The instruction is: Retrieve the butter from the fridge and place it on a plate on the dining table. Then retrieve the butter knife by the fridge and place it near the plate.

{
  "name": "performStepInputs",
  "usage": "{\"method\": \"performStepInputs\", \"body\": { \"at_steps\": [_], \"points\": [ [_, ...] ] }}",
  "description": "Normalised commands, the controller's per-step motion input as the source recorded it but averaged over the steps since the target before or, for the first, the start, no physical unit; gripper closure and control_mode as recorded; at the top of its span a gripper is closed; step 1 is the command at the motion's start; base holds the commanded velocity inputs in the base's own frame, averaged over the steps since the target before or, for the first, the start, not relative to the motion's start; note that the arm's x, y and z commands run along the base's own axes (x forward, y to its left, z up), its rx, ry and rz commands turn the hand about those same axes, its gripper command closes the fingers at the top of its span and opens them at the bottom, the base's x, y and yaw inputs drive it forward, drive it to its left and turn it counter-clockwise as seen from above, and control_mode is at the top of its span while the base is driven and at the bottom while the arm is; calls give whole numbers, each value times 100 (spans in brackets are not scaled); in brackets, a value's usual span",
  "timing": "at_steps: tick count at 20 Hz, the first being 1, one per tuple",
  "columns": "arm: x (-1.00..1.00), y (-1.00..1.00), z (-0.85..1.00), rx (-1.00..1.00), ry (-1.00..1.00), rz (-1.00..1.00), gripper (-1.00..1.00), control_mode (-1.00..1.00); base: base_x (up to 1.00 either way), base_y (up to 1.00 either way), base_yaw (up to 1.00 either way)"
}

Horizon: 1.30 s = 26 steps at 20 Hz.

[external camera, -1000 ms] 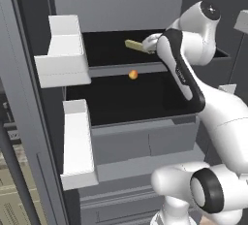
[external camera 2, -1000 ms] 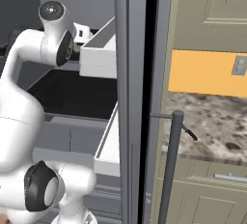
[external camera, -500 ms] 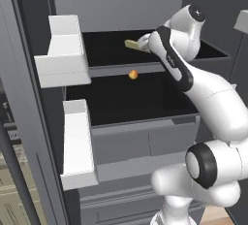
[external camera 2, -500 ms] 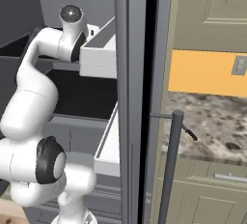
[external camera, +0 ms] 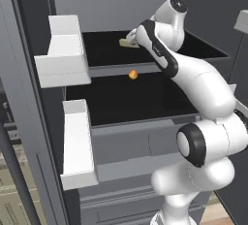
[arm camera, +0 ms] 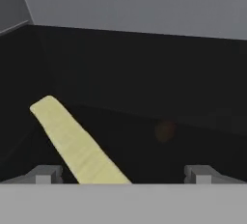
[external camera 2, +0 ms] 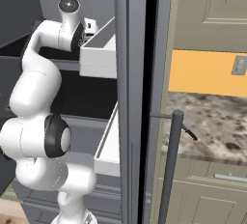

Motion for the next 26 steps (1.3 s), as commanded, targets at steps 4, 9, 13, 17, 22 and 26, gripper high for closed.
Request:
{"method": "performStepInputs", "body": {
  "at_steps": [4,9,13,17,22,26],
  "points": [
    [0,40,0,0,0,0,-100,-100,0,0,0],
    [-1,19,-14,0,0,3,-100,-100,0,0,0],
    [0,0,-12,0,0,6,-100,-100,0,0,0],
    [5,-9,-7,0,1,6,-100,-100,0,0,0],
    [1,-10,-25,-2,0,9,-100,-100,0,0,0],
    [0,0,-11,0,0,8,-100,-100,0,0,0]
  ]
}}
